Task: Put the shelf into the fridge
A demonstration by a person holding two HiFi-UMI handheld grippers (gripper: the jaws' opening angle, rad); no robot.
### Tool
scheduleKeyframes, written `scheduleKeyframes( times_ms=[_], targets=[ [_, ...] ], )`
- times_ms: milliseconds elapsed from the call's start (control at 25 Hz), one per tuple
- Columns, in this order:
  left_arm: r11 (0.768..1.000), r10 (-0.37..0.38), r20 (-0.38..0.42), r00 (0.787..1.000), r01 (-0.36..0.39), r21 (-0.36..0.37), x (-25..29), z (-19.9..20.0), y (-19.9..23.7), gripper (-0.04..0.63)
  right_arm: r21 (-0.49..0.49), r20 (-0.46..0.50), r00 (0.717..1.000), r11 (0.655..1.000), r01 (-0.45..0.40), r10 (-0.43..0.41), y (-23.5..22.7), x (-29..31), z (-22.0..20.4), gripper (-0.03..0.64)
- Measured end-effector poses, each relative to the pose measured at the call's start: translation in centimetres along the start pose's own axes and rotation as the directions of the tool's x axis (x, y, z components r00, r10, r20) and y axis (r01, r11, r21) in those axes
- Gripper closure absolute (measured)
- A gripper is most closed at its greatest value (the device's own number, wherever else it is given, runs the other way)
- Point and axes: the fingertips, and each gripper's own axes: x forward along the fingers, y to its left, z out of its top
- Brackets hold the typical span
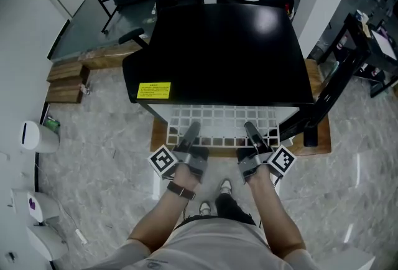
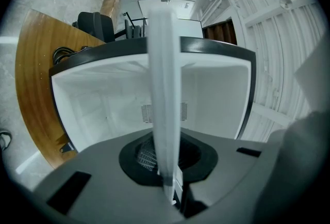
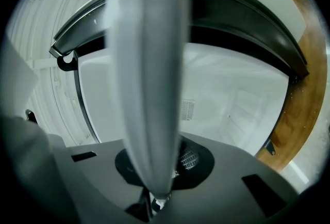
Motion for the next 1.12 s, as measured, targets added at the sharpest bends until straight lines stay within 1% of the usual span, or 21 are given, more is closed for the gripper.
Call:
scheduleKeyframes(
  times_ms=[680, 800, 1040, 1120],
  targets=[
    [0.999, -0.027, 0.048, 0.998, 0.026, 0.024, 3.8, 1.9, 0.1, 0.568, -0.038, 0.039, 0.999, 0.999, -0.004, 0.006, -0.3, 3.7, 2.1, 0.569],
    [0.999, -0.030, 0.056, 0.998, 0.028, 0.027, 4.4, 2.2, 0.1, 0.568, -0.032, 0.050, 0.999, 0.999, -0.004, 0.006, -0.3, 4.2, 2.5, 0.569],
    [0.999, -0.014, 0.070, 0.997, 0.011, 0.037, 5.3, 2.9, 0.8, 0.568, -0.035, 0.066, 0.998, 0.999, 0.000, 0.003, -0.4, 5.3, 3.1, 0.569],
    [0.999, -0.033, 0.074, 0.997, 0.030, 0.031, 5.8, 2.9, 0.3, 0.568, -0.036, 0.071, 0.997, 0.999, -0.002, 0.005, -0.5, 5.6, 3.3, 0.569]
  ],
)
